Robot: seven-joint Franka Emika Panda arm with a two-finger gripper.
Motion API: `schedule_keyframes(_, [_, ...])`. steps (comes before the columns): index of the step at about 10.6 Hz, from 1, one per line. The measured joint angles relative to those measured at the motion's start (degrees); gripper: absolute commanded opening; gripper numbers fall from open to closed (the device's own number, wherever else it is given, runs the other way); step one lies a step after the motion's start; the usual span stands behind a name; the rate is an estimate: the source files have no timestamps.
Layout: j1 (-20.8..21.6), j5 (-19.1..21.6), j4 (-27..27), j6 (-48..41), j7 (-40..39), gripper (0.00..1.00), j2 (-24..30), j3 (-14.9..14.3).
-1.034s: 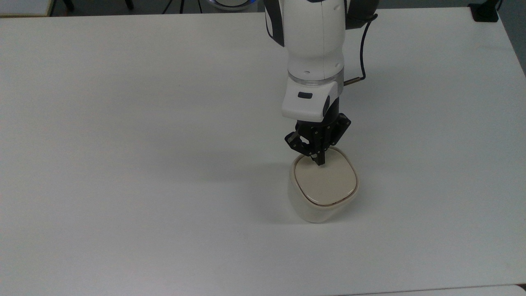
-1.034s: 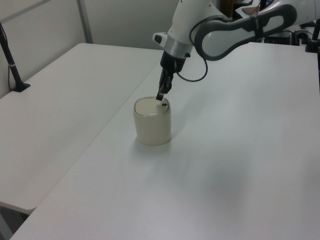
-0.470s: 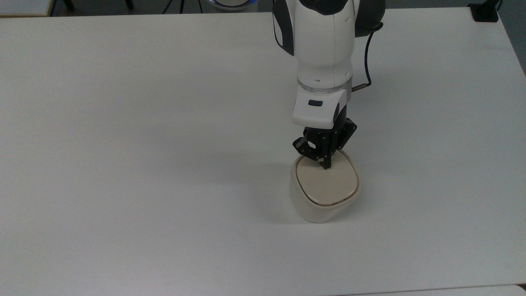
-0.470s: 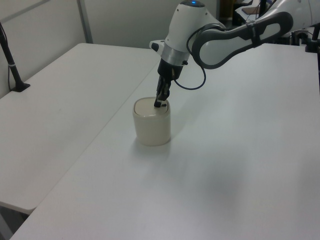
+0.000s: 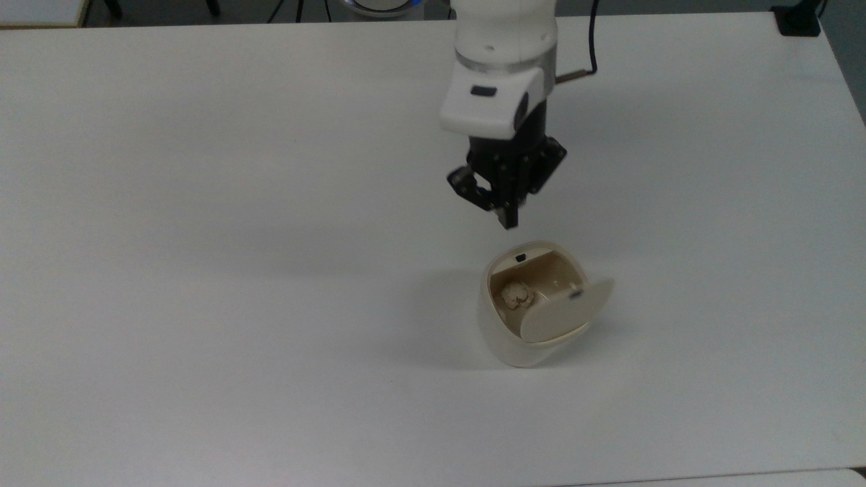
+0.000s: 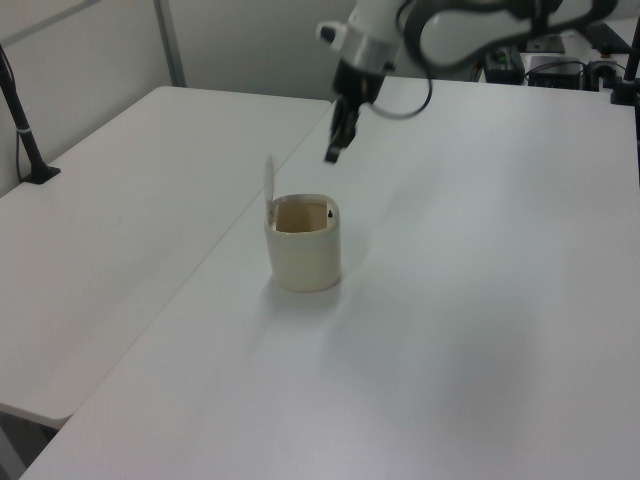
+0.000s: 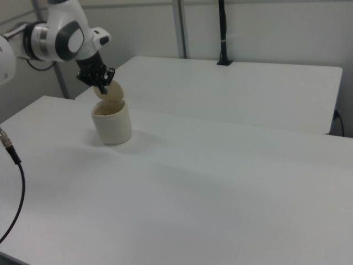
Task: Open the trash bin
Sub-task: 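Lift the gripper up away from the bin as the lid flips open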
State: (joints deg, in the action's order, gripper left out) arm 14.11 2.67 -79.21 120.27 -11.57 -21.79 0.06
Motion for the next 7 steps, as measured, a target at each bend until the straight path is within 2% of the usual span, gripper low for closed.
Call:
schedule_keyframes(4, [-5.8, 0.0, -6.6, -17.5, 0.0, 1.0, 12.2, -0.1])
schedule_keyframes(7, [-8.7, -2.5, -7.7, -23.0, 5.9, 1.0, 15.2, -0.2])
